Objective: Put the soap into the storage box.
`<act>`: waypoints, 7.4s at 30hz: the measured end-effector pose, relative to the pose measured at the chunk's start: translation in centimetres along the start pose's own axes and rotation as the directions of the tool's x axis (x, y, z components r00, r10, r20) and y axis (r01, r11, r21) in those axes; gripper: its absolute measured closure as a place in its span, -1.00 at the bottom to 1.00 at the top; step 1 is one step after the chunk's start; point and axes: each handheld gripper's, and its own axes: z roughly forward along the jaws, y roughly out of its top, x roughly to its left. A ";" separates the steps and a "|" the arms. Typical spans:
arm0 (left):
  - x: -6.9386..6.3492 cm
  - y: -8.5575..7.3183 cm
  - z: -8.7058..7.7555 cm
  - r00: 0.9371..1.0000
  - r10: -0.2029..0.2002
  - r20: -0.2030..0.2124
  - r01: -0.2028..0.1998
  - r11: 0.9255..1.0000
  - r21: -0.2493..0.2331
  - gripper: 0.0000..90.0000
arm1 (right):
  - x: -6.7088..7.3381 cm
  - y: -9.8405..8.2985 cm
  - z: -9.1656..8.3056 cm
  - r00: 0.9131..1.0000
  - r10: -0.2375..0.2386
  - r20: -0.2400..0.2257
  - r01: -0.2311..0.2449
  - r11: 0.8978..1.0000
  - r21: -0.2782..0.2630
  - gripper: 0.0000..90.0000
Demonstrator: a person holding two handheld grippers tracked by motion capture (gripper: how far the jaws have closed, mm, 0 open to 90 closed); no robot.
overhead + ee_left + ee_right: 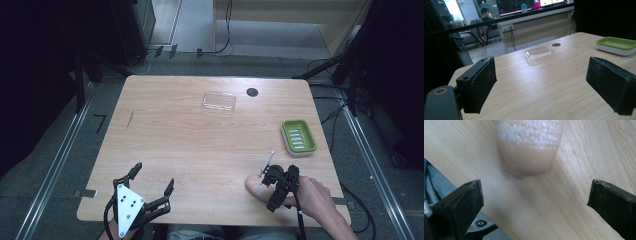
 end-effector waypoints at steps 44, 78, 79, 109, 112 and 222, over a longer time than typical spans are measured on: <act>-0.1 0.1 -0.1 0.999 0.017 0.048 -0.017 1.000 -0.006 -0.78 | 0.2 4.5 1.4 0.999 0.017 -0.033 -0.020 0.997 -0.075 -0.80; -0.2 0.1 0.0 0.998 0.028 0.051 -0.028 1.000 -0.007 -0.78 | 0.5 4.5 2.1 1.000 0.009 -0.019 -0.010 0.998 -0.054 -0.27; -0.2 0.1 0.0 0.998 0.029 0.051 -0.029 1.000 -0.007 -0.78 | 0.5 4.5 2.1 1.000 0.010 -0.018 -0.011 0.998 -0.054 -0.26; -0.2 0.1 -0.1 0.998 0.026 0.048 -0.025 1.000 -0.013 -0.78 | -1.1 2.9 0.8 0.997 0.072 0.004 -0.071 0.996 -0.053 -0.26; -0.2 0.1 -0.1 0.998 0.026 0.049 -0.025 1.000 -0.015 -0.78 | -1.4 2.6 0.7 0.997 0.078 0.007 -0.078 0.996 -0.054 -0.26; -0.3 0.1 -0.1 0.998 0.032 0.051 -0.031 0.999 -0.015 -0.78 | -11.1 -4.0 -2.4 0.921 0.389 0.028 -0.387 0.920 -0.056 -0.25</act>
